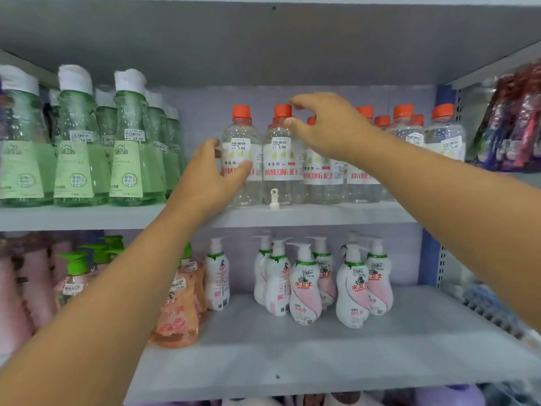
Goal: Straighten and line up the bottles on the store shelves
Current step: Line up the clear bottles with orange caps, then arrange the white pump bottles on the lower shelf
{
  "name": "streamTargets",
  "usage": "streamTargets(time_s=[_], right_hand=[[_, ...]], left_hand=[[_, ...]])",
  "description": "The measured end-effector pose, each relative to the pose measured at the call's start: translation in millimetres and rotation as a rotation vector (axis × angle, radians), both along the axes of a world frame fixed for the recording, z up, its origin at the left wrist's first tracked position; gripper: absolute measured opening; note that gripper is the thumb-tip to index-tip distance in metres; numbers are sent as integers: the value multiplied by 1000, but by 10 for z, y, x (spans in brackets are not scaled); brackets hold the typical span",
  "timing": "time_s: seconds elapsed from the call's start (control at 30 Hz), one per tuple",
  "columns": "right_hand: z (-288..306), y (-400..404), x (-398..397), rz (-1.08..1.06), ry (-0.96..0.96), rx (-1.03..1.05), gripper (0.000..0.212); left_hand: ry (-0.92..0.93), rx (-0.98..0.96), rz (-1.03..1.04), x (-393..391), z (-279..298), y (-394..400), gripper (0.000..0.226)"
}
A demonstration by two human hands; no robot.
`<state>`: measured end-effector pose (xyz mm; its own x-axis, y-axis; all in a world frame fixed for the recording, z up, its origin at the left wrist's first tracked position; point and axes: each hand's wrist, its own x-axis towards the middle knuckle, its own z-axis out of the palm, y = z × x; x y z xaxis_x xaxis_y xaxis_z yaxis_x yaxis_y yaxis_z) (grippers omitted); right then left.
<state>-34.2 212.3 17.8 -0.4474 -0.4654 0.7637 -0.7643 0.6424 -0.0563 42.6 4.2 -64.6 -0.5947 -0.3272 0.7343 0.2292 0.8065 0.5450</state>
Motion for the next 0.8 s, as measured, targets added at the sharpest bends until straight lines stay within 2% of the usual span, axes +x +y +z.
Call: streamTargets(time_s=[0.13, 0.2, 0.27, 0.33, 0.43, 0.53, 0.6, 0.67, 0.73, 0.8], right_hand=[[-547, 378, 161, 96, 149, -206, 41], [-880, 592, 182, 136, 176, -282, 36], [-1250, 798, 107, 141, 104, -329, 32], [-1617, 946, 13, 123, 61, -346, 30], [-2035, 1042, -7, 116, 195, -402, 36], [-2296, 1023, 62, 98, 276, -575, 35], [-2480, 950, 7, 42, 156, -676, 31], [-2714, 841, -210, -3, -153, -793, 26], [-2974, 716, -426, -68, -492, -833, 40], [-3269, 626, -606, -145, -642, -788, 61]], left_hand=[[462, -223, 41, 259, -392, 177, 37], [566, -305, 6, 408, -806, 340, 23], [464, -286, -60, 434, -1298, 437, 13], [271, -121, -102, 351, -1792, 447, 14], [0, 198, -111, 137, -2380, 404, 35], [-126, 291, -193, -91, -2549, 482, 28], [-158, 335, -243, -308, -2502, 548, 26], [-150, 362, -254, -574, -2450, 586, 34], [-179, 370, -273, -843, -2484, 628, 36], [-238, 386, -286, -1025, -2549, 701, 53]])
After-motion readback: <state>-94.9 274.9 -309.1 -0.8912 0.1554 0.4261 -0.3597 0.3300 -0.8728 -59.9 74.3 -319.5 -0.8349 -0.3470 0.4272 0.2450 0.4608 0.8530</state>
